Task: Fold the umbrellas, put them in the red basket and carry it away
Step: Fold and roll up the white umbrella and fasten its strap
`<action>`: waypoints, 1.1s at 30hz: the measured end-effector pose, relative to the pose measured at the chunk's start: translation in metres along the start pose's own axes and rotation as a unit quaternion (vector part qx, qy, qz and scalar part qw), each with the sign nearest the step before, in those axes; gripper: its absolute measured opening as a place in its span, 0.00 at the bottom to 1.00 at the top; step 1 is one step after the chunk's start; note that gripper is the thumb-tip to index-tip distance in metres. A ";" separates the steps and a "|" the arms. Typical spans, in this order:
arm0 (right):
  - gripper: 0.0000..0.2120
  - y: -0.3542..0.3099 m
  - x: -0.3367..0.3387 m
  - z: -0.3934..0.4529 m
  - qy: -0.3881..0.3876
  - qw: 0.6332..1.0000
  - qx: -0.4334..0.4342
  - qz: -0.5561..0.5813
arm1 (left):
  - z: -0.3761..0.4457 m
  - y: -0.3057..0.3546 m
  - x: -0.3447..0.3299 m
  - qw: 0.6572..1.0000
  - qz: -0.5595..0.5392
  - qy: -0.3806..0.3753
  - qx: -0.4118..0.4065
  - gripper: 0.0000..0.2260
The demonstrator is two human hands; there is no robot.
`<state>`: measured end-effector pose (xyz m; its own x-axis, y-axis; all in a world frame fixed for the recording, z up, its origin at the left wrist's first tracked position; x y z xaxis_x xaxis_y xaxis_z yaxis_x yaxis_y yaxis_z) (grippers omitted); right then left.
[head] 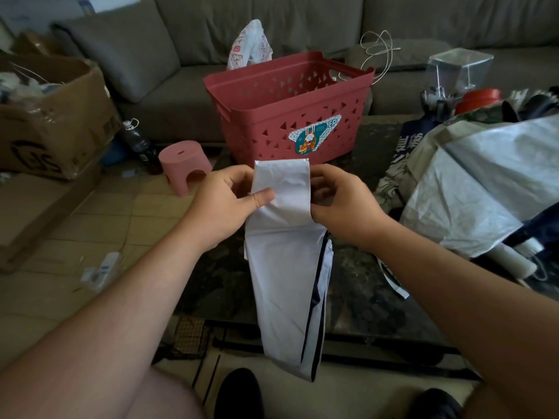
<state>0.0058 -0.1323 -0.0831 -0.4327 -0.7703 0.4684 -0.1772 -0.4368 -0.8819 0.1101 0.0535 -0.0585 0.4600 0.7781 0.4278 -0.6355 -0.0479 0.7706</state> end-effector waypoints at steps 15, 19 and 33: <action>0.05 0.010 -0.017 -0.003 -0.031 0.995 -0.053 0.074 | -0.003 -0.013 0.003 0.999 -0.026 0.021 0.009 0.09; 0.08 0.017 -0.009 0.003 0.007 0.996 -0.068 0.053 | -0.003 -0.016 0.004 0.999 -0.040 0.032 0.016 0.09; 0.14 0.018 -0.005 0.000 0.019 0.983 -0.127 0.132 | -0.005 -0.017 0.003 0.998 -0.045 0.029 0.028 0.07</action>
<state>0.0041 -0.1365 -0.1016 -0.5252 -0.8212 0.2232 -0.2666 -0.0903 -0.9596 0.1195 0.0600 -0.0725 0.4757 0.8156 0.3295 -0.5568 -0.0108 0.8306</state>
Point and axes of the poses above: each hand's wrist, its own z-axis towards the middle knuckle, its own x-axis out of the back of the hand, y = z × x, the point moved 6 cm from there along z, towards the middle knuckle, and after that the axes turned 13 degrees about -x, right-handed, at the moved point
